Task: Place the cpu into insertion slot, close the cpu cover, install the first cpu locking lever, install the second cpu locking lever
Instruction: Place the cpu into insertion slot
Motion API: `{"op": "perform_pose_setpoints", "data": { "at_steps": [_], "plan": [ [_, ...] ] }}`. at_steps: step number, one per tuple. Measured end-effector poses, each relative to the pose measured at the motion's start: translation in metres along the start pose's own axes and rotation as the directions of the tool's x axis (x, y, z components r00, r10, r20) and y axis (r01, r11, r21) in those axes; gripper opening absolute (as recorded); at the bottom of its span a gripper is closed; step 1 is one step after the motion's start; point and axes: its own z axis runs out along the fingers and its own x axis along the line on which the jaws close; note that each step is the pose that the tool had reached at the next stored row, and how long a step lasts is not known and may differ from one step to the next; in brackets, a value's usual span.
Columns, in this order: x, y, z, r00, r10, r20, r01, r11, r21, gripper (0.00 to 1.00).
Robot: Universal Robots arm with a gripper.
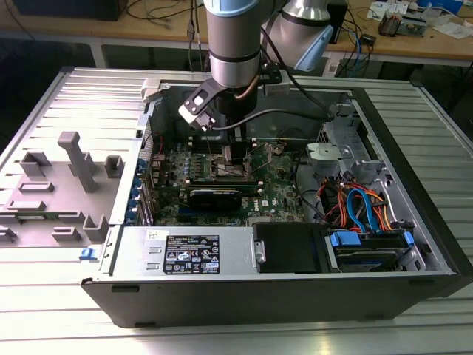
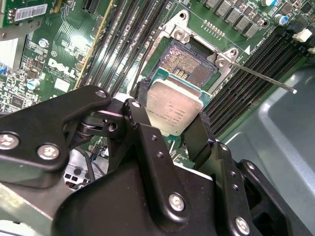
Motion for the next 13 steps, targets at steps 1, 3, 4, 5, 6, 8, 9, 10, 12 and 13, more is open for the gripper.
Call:
{"op": "perform_pose_setpoints", "data": {
  "at_steps": [1,3,4,5,6,8,9,10,12,13],
  "plan": [
    [0.0000,0.0000,0.0003,1.0000,0.000,0.0000,0.000,1.0000,0.0000,0.54],
    [0.0000,-0.0001,0.0008,1.0000,0.000,0.0001,0.000,1.0000,0.0000,0.54],
    [0.0000,-0.0001,0.0011,1.0000,0.000,0.0001,0.000,1.0000,0.0001,0.54],
    [0.0000,-0.0001,0.0015,1.0000,0.000,0.0000,0.000,1.0000,0.0000,0.54],
    [0.0000,-0.0001,0.0017,1.0000,0.000,0.0001,0.000,1.0000,0.0000,0.54],
    [0.0000,-0.0002,0.0023,1.0000,0.000,0.0000,0.000,1.0000,-0.0001,0.54],
    [0.0000,-0.0002,0.0025,1.0000,0.000,0.0000,0.000,1.0000,0.0000,0.54],
    [-0.0001,-0.0002,0.0028,1.0000,0.000,0.0002,0.000,1.0000,0.0001,0.54],
    [0.0000,-0.0003,0.0036,1.0000,0.000,0.0000,0.000,1.0000,0.0000,0.54],
    [0.0000,-0.0005,0.0039,1.0000,0.000,0.0000,0.000,1.0000,0.0000,0.54]
  ]
}}
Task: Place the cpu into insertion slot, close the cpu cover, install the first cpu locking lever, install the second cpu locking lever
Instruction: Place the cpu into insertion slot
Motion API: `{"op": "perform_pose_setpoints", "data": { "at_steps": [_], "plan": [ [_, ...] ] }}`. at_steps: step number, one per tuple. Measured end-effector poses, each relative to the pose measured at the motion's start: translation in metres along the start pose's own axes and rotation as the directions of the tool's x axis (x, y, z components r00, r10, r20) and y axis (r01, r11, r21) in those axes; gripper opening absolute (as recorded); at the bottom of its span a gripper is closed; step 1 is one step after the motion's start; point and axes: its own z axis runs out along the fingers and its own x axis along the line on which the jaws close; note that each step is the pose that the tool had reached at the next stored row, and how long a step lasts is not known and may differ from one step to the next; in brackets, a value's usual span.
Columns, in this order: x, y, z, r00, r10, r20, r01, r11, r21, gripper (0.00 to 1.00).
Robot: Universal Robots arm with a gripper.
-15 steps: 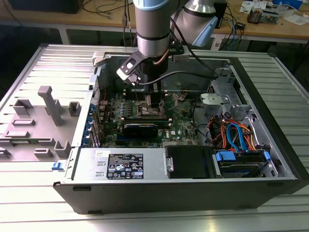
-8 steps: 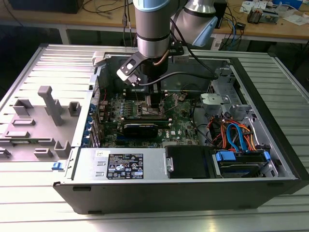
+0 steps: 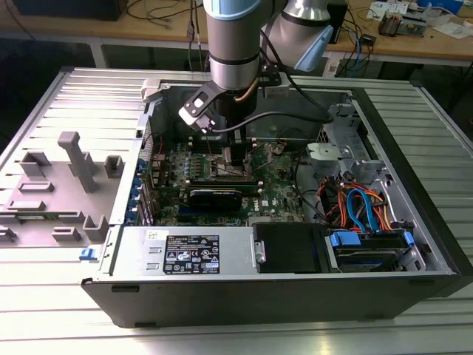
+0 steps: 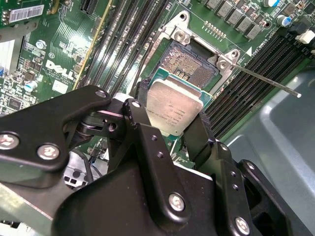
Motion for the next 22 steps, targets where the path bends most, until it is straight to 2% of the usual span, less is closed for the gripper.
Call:
{"op": "perform_pose_setpoints", "data": {
  "at_steps": [11,14,22],
  "plan": [
    [0.0002,-0.0003,0.0002,1.0000,0.001,0.0001,-0.001,1.0000,0.0000,0.54],
    [0.0023,-0.0008,0.0064,1.0000,0.001,0.0001,-0.001,1.0000,0.0000,0.54],
    [0.0034,-0.0031,0.0160,0.9998,0.018,0.0014,-0.018,0.9998,-0.0005,0.54]
  ]
}}
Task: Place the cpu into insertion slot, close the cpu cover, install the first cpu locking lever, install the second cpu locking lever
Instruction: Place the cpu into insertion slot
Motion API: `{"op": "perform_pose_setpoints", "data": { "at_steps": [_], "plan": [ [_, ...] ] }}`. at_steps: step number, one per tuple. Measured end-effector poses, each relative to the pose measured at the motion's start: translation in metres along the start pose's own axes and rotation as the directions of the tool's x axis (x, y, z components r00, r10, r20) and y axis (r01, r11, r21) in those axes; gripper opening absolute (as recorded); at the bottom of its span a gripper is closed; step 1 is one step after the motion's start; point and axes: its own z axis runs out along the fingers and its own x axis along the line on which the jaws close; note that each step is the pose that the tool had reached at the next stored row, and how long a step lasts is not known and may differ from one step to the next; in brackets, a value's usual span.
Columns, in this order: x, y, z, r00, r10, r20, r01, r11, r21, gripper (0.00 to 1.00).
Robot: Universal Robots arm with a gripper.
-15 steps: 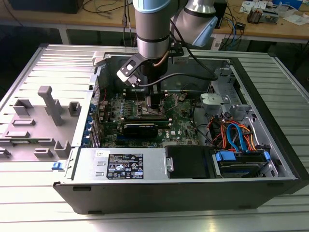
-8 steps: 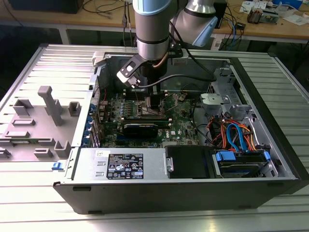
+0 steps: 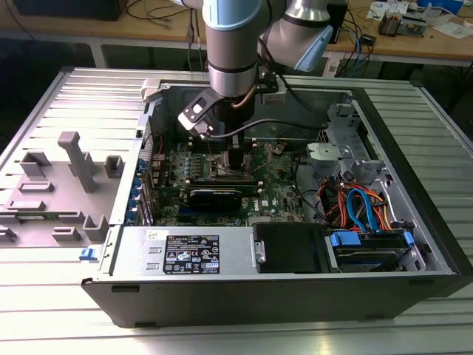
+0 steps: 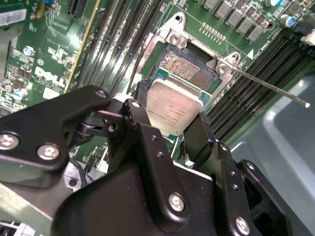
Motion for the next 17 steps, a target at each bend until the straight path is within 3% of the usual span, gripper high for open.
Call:
{"op": "perform_pose_setpoints", "data": {
  "at_steps": [8,11,17],
  "plan": [
    [0.0004,-0.0074,0.0101,1.0000,0.000,0.0000,0.000,1.0000,-0.0001,0.54],
    [0.0007,-0.0080,0.0119,1.0000,0.000,0.0001,0.000,0.9999,-0.0121,0.54],
    [0.0012,-0.0102,0.0162,0.9999,0.012,0.0011,-0.012,0.9998,-0.0139,0.54]
  ]
}}
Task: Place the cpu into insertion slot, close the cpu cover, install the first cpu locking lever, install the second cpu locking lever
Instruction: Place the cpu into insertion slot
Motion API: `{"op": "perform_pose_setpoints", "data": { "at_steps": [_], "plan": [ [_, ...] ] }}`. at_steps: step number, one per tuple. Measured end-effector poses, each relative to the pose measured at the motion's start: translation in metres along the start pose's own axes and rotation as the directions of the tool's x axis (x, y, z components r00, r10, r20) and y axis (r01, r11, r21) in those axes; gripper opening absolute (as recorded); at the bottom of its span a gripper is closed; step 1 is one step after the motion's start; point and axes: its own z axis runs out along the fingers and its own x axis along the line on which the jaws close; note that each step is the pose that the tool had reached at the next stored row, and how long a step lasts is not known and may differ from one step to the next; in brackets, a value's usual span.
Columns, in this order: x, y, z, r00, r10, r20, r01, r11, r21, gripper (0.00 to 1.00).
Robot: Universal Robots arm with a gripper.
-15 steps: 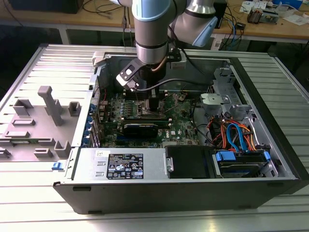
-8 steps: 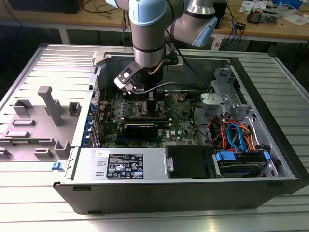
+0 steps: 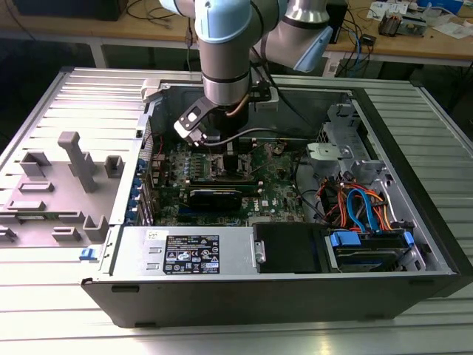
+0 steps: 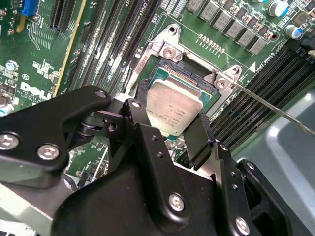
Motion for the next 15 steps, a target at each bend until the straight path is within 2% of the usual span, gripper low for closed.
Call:
{"op": "perform_pose_setpoints", "data": {
  "at_steps": [6,8,9,15],
  "plan": [
    [0.0012,-0.0008,0.0027,1.0000,0.001,0.0001,-0.001,1.0000,0.0001,0.54],
    [0.0016,-0.0011,0.0059,1.0000,0.004,0.0004,-0.004,1.0000,0.0001,0.54],
    [0.0017,-0.0008,0.0032,1.0000,0.004,0.0002,-0.004,1.0000,-0.0001,0.54],
    [0.0016,-0.0010,0.0049,1.0000,0.006,0.0005,-0.006,1.0000,0.0000,0.54]
  ]
}}
